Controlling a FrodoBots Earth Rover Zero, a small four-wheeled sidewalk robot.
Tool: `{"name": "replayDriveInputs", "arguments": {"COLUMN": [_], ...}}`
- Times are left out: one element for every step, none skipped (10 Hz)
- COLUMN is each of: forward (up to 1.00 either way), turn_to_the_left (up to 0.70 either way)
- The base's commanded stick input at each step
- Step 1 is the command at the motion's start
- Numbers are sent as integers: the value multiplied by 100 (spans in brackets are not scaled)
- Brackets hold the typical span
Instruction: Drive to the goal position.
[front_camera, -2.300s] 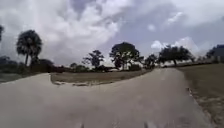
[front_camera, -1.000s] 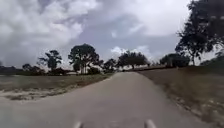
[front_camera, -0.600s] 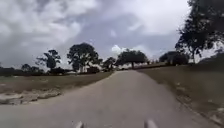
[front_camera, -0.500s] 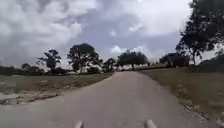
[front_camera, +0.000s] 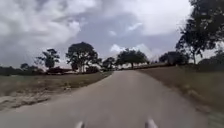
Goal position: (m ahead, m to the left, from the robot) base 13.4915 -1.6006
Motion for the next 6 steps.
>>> {"name": "replayDriveInputs", "arguments": {"forward": [85,85,85,85,85,85], "turn_to_the_left": [-34,-34,-34,-34,-34,-26]}}
